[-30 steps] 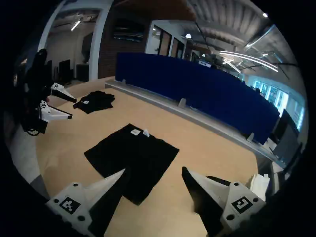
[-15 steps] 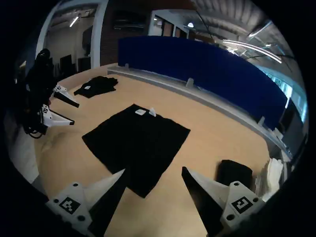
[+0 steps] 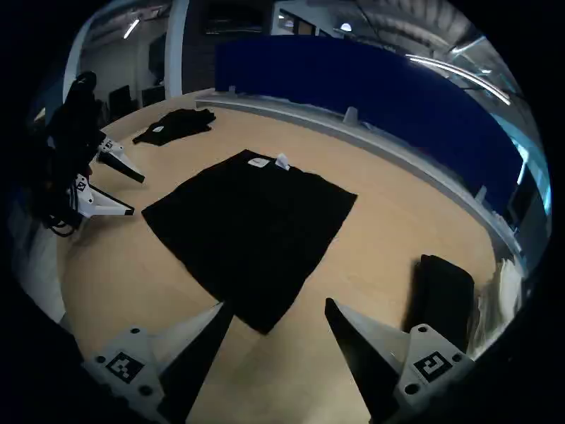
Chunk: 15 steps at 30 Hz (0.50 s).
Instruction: Fold towel
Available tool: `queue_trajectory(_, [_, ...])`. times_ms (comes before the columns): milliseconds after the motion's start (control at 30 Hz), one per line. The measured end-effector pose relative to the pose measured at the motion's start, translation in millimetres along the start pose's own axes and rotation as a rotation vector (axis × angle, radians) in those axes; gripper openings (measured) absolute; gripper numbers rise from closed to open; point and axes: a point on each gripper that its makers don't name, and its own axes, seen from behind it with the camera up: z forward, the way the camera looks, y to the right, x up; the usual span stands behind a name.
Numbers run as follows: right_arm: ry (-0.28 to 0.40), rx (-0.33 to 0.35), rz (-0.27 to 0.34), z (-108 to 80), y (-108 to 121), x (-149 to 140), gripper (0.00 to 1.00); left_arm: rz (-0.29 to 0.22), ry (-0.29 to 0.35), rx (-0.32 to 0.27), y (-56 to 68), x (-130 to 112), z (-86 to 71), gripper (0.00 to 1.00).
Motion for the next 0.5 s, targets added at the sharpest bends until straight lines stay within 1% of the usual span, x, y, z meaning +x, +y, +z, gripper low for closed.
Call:
queue_trajectory(300, [-0.044, 0.012, 0.017, 11.2, -2, -21, 1.00, 0.023, -0.043, -0.019, 3.6, -11, 10.1, 1.00])
queue_trajectory(500, [-0.069, 0.025, 0.031, 15.4, -4, -33, 0.95, 0.012, -0.057, -0.025, 6.9, -12, 15.4, 0.98])
